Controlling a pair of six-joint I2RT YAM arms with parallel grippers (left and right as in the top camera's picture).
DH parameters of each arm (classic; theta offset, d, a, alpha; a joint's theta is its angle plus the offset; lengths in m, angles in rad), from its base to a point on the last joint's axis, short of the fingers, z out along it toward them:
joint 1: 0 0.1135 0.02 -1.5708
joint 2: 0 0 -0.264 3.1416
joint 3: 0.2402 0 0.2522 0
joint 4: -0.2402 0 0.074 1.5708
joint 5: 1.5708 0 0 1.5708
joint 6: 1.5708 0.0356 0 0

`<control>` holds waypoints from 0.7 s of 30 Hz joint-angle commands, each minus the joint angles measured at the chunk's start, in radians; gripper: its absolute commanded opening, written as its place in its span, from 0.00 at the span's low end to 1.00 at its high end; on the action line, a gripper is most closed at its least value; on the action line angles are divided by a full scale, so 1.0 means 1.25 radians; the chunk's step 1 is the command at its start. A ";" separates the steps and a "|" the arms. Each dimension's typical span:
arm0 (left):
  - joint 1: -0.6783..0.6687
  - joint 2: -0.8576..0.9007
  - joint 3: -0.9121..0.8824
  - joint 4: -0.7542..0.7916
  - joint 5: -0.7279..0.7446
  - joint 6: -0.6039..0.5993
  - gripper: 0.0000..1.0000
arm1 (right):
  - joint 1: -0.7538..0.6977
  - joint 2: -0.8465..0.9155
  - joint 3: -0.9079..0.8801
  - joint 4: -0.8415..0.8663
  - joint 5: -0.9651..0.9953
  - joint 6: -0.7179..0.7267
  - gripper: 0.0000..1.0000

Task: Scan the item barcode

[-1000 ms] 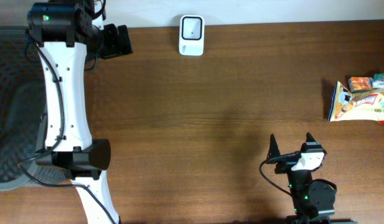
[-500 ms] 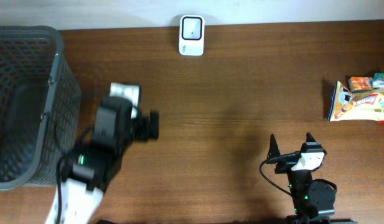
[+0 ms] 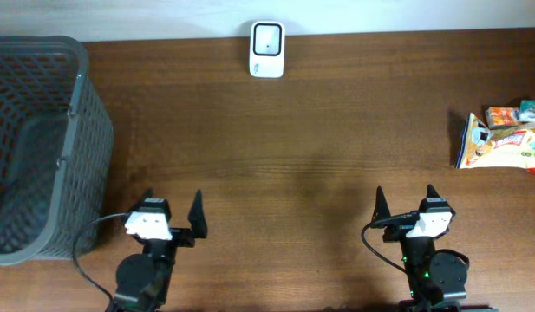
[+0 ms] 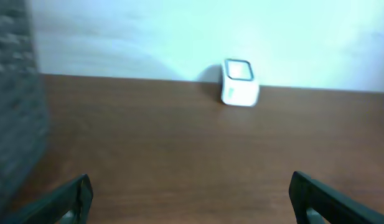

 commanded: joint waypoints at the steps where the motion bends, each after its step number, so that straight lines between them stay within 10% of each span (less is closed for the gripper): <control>1: 0.066 -0.058 -0.043 0.003 0.042 0.012 0.99 | -0.001 -0.005 -0.006 -0.004 0.001 0.009 0.99; 21: 0.196 -0.182 -0.089 -0.055 0.083 0.125 0.99 | -0.001 -0.005 -0.006 -0.004 0.001 0.009 0.98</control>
